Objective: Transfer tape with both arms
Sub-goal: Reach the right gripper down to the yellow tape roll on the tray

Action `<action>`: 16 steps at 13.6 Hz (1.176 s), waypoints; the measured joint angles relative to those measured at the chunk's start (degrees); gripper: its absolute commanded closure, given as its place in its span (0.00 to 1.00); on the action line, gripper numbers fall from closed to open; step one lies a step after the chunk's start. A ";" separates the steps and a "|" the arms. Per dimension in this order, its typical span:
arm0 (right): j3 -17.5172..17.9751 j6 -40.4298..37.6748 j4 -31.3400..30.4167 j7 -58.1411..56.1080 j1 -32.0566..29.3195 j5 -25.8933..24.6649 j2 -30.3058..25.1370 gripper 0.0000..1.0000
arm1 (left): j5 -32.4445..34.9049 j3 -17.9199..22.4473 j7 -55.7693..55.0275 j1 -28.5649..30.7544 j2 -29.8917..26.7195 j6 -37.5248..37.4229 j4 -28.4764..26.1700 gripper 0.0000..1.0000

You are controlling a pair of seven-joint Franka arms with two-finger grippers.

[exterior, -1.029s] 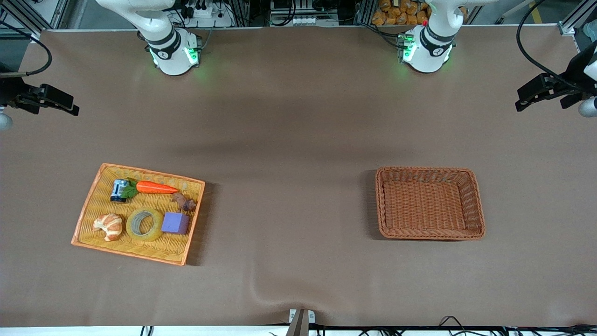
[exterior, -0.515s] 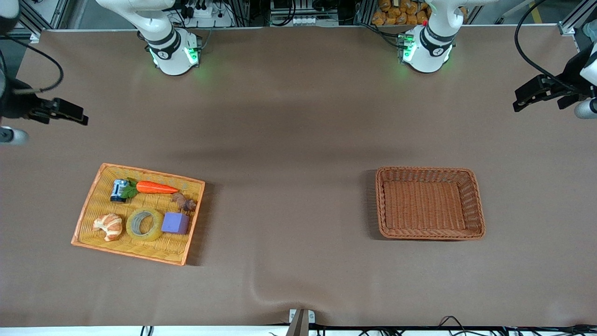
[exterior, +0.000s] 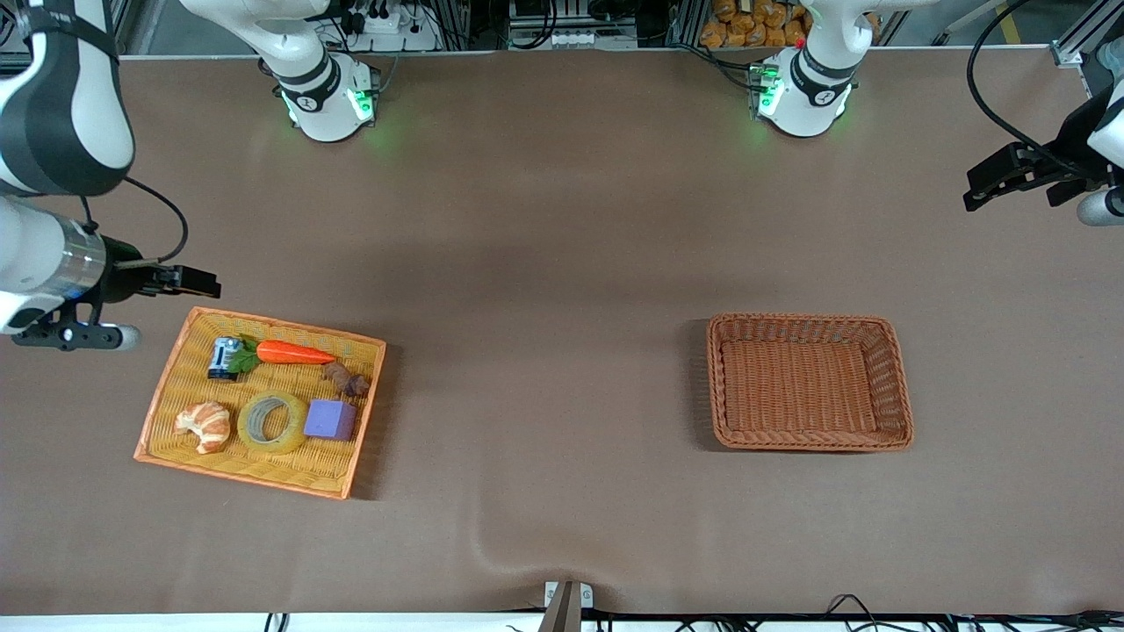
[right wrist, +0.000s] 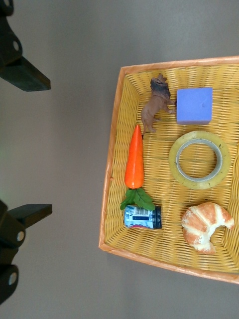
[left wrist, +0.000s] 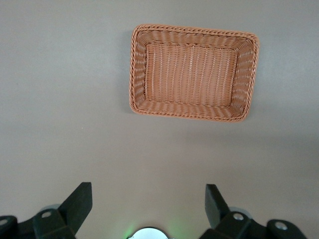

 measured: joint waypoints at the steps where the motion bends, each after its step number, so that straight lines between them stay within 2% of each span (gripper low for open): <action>1: -0.12 2.34 -1.54 0.04 -0.08 -0.02 0.39 0.00 | 0.00 0.00 0.00 0.00 0.01 0.00 -0.05 0.00; 4: -0.62 10.93 -8.16 0.05 -1.18 -0.06 1.51 0.00 | 0.00 -0.01 0.00 0.00 0.02 0.00 -0.18 0.00; 6: -0.84 13.86 -10.65 0.05 -3.09 -0.14 2.85 0.00 | 0.00 -0.01 0.00 0.00 0.02 0.00 -0.20 0.00; 10: -0.97 22.24 -11.54 0.36 -6.83 0.06 7.56 0.00 | 0.00 -0.01 0.00 0.00 0.02 0.00 -0.24 0.00; 12: -0.97 27.59 -11.57 1.76 -7.41 1.86 11.35 0.00 | 0.00 -0.02 0.00 0.00 0.02 0.00 -0.26 0.00; 13: -0.80 29.43 -11.52 3.04 -7.18 3.40 12.86 0.00 | 0.00 -0.02 0.00 0.00 0.02 0.00 -0.28 0.00; 16: -0.23 33.54 -10.93 11.90 -3.44 3.84 15.59 0.00 | 0.00 -0.01 0.00 0.00 0.03 0.00 -0.34 0.00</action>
